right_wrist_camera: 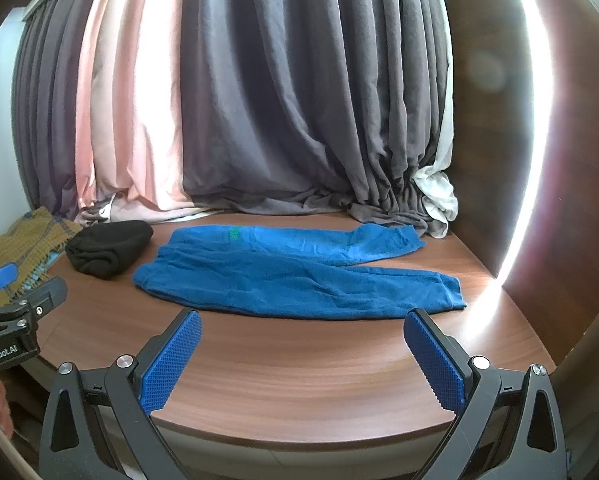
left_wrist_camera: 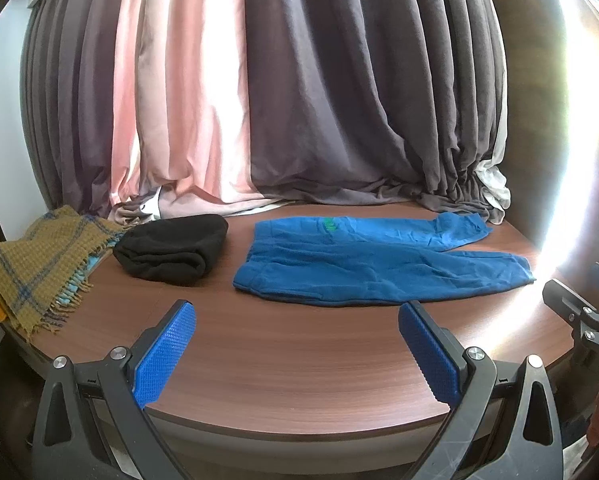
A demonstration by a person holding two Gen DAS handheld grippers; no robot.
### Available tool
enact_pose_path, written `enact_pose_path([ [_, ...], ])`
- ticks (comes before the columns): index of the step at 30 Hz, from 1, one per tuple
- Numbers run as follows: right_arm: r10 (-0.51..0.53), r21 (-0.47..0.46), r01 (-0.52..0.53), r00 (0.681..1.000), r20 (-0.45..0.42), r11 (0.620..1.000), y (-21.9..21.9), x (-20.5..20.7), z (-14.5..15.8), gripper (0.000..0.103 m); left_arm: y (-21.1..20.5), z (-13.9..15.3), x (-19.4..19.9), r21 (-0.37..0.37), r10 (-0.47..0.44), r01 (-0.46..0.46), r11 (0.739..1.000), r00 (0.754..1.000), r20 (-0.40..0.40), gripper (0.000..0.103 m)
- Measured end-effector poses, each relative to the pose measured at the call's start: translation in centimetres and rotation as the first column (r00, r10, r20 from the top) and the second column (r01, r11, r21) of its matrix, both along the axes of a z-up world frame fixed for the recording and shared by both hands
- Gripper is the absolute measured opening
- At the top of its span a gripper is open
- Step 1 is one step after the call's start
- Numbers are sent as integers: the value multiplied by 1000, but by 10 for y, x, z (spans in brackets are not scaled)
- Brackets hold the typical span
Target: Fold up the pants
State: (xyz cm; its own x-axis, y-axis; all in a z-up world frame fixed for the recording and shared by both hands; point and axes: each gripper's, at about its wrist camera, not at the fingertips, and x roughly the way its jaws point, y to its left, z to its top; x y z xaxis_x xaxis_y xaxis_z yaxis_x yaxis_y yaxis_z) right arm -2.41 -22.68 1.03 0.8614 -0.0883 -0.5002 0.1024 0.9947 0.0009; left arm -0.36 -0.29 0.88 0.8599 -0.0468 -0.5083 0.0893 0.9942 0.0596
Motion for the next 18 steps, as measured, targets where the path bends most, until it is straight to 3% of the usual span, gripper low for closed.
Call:
enact_pose_path([
  [18,8,-3,-8,1000,12,1000,7,-4,6,102,5,6,-5,-19,-6,7,1000,1000,21,103],
])
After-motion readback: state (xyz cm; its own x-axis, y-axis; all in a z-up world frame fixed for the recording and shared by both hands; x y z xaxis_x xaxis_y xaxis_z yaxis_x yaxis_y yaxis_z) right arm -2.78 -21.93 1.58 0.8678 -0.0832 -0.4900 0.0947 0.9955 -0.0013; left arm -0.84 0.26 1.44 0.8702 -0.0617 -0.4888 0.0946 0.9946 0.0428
